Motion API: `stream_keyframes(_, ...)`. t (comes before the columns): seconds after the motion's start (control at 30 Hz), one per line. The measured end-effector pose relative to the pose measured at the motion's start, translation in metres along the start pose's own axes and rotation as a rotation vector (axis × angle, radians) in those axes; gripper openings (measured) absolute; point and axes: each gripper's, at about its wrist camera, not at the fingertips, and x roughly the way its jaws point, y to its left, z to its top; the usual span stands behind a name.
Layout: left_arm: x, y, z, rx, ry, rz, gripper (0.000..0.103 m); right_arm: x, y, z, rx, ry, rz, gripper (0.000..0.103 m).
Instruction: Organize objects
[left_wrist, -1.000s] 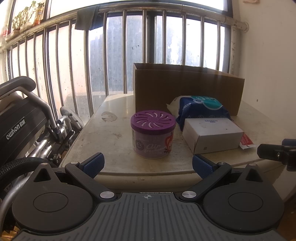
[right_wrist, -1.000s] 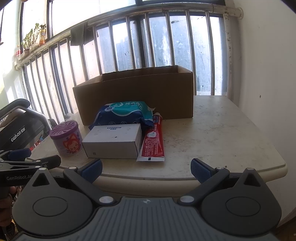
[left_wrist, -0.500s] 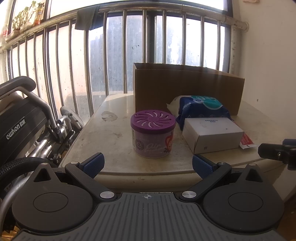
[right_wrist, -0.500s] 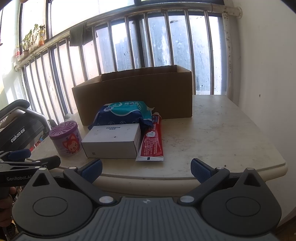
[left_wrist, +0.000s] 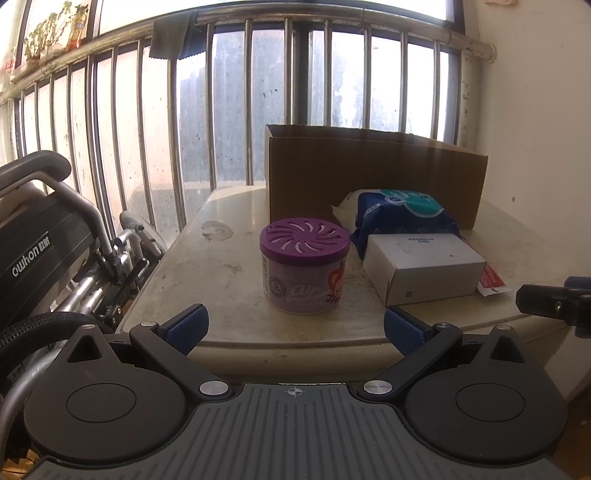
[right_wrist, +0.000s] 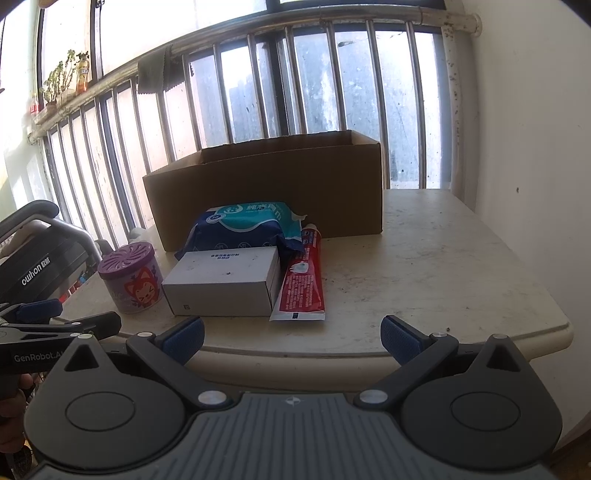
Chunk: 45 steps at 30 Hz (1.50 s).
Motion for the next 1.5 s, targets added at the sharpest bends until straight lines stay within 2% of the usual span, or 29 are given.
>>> stream_keyframes(1.5, 0.0017, -0.0030, -0.0025, 0.001, 0.001, 0.002, 0.102, 0.0006, -0.0009, -0.0012, 0.005, 0.002, -0.002, 0.103)
